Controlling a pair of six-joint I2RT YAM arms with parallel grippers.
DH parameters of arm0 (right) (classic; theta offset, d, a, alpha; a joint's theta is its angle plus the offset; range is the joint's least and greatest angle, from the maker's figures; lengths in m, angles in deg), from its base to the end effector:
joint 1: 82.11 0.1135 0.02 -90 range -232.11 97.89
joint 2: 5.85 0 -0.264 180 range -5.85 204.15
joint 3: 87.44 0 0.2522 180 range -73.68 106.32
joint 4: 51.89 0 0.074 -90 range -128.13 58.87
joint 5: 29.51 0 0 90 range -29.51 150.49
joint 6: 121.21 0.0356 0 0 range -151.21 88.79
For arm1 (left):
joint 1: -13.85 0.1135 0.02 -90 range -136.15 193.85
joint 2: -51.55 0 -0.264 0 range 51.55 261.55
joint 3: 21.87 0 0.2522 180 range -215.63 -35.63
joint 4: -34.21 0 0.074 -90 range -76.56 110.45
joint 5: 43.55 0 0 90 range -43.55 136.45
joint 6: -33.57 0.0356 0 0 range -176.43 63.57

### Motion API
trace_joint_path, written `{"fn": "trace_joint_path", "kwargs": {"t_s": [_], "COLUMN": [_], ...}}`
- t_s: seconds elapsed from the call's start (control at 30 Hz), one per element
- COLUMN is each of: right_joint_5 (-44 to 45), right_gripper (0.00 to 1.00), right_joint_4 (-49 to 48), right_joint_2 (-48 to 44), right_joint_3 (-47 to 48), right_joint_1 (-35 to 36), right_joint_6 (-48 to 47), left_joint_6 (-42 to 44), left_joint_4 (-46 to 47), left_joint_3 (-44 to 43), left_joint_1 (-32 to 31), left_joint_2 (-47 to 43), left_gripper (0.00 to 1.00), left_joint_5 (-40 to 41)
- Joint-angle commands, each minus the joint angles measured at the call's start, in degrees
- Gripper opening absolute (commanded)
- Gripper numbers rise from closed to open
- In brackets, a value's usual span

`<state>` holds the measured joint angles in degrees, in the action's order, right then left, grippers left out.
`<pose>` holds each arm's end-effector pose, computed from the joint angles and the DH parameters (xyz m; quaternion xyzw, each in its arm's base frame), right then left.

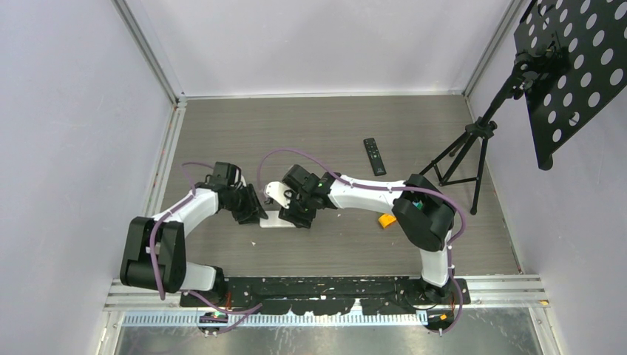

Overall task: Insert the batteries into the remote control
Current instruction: Load the battery cover into the remote control.

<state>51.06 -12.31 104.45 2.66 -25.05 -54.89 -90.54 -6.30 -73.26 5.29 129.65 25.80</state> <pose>0.2143 0.3416 0.1797 -0.6395 0.7192 0.1506 0.2261 0.2279 -0.0470 0.1595 -0.1787 0.9484 -0.2343 0.1170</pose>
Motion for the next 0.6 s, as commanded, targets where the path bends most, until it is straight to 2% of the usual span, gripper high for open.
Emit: {"fn": "trace_joint_path", "kwargs": {"t_s": [0.0,0.27,0.57], "right_joint_5": [-1.7,-2.1,-2.7], "right_gripper": [0.34,0.34,0.34], "right_joint_4": [-0.1,-0.8,0.3], "right_joint_2": [-4.1,-5.1,-4.6], "right_joint_3": [2.0,1.4,1.0], "right_joint_1": [0.3,-0.3,-0.7], "right_joint_6": [-1.0,-1.5,-3.2], "left_joint_6": [0.9,0.0,1.1], "left_joint_4": [2.2,3.9,1.8], "left_joint_3": [-1.3,-1.8,-3.9], "left_joint_1": [0.3,0.2,0.2], "left_joint_2": [1.1,3.3,3.2], "left_gripper": [0.35,0.28,0.28], "left_joint_5": [-1.8,-3.3,-0.3]}}
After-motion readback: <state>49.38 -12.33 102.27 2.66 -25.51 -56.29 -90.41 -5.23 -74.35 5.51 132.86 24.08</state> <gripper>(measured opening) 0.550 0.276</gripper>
